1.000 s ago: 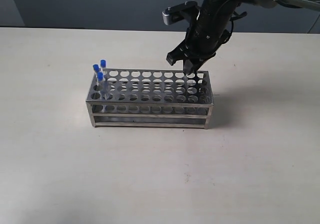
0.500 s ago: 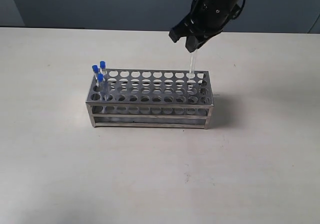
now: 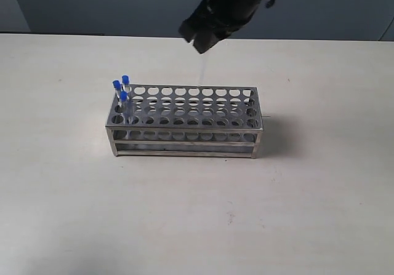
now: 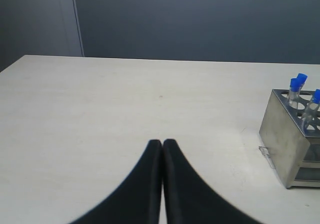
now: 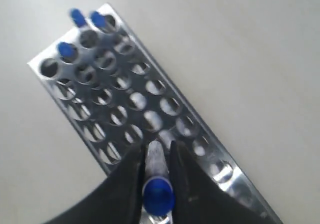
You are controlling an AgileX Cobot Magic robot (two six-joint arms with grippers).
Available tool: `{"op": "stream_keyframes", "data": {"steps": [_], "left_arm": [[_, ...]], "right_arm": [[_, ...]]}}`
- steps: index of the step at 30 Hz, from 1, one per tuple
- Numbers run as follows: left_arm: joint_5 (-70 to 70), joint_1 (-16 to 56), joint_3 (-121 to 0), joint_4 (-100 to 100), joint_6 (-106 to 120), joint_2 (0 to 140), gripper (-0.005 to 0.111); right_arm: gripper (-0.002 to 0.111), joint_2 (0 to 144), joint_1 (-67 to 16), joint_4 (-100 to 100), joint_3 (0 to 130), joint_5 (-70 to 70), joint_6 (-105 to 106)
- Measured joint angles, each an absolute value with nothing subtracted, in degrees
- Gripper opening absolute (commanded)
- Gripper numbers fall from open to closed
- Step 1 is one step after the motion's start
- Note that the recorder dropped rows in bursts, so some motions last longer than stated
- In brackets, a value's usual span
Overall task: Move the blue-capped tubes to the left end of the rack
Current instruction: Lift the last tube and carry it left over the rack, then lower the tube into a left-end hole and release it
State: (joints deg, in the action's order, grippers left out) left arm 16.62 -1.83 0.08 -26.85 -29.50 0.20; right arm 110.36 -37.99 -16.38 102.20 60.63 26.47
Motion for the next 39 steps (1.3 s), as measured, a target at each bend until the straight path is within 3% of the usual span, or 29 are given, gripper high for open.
{"op": "stream_keyframes", "data": {"steps": [13,39], "left_arm": [[16.6,-1.8,0.1,-26.8,-29.5,0.2,0.001],[16.6,-1.8,0.1,-26.8,-29.5,0.2,0.001]], "right_arm": [[-0.001,115.1,-51.2,-19.8,102.2,53.0,33.4],[-0.001,121.8,-51.6,-22.2,102.2,44.3,36.1]]}}
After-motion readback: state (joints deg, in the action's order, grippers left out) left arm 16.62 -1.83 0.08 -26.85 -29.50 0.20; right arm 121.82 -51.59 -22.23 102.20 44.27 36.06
